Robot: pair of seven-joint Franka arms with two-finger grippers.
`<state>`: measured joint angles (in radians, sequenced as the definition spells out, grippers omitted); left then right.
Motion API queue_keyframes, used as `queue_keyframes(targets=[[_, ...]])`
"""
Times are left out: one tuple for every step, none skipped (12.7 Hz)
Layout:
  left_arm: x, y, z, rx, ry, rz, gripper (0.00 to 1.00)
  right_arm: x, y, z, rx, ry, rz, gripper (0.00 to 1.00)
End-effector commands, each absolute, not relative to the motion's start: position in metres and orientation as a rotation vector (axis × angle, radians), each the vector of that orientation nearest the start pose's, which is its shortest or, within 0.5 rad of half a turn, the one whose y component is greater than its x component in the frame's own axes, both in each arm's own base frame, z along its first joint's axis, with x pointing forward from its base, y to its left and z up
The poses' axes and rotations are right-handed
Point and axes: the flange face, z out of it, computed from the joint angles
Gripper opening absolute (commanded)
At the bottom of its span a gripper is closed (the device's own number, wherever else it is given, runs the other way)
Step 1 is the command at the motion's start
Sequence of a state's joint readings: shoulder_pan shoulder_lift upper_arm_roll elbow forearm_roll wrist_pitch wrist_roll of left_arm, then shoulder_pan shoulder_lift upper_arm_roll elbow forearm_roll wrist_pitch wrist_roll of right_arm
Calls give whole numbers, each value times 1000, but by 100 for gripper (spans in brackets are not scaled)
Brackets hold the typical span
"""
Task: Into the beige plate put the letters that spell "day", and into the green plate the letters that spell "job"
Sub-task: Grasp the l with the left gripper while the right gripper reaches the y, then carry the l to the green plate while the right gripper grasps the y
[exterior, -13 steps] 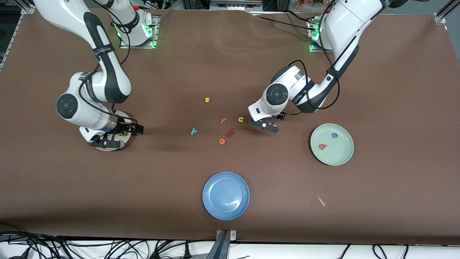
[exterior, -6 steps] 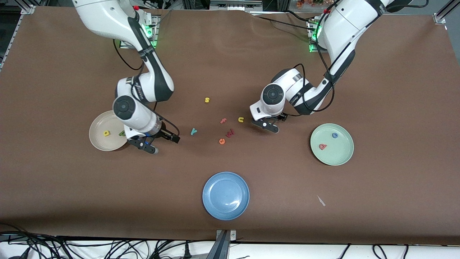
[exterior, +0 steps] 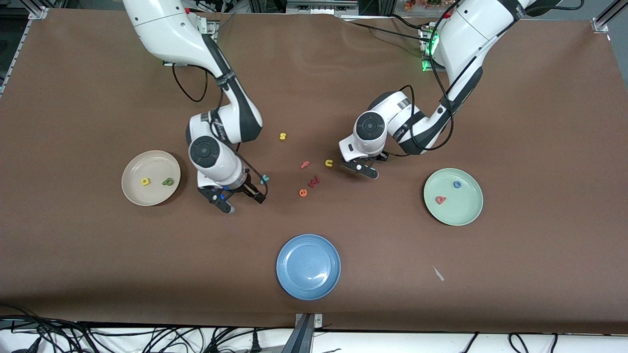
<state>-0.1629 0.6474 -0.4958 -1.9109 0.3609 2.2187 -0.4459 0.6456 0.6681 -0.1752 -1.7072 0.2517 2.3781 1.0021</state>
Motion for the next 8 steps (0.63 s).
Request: queue_keyframes(targets=[[487, -345, 181, -2941, 618, 286, 0, 590, 338, 202, -2891, 1065, 55, 100], [491, -342, 192, -2931, 605, 281, 0, 588, 338, 197, -2897, 1068, 64, 100], [496, -337, 206, -2908, 598, 277, 0, 587, 338, 193, -2902, 1069, 70, 100], [501, -335, 221, -2889, 590, 275, 0, 584, 341, 190, -2907, 1063, 75, 99], [507, -329, 234, -2863, 571, 292, 0, 583, 342, 188, -2909, 1061, 75, 99], [516, -325, 248, -2851, 547, 296, 0, 583, 341, 184, -2914, 1062, 81, 95], [524, -321, 262, -2838, 542, 302, 0, 581, 343, 183, -2917, 1058, 87, 95], [536, -309, 272, -2831, 527, 319, 0, 574, 348, 178, -2920, 1049, 108, 94]])
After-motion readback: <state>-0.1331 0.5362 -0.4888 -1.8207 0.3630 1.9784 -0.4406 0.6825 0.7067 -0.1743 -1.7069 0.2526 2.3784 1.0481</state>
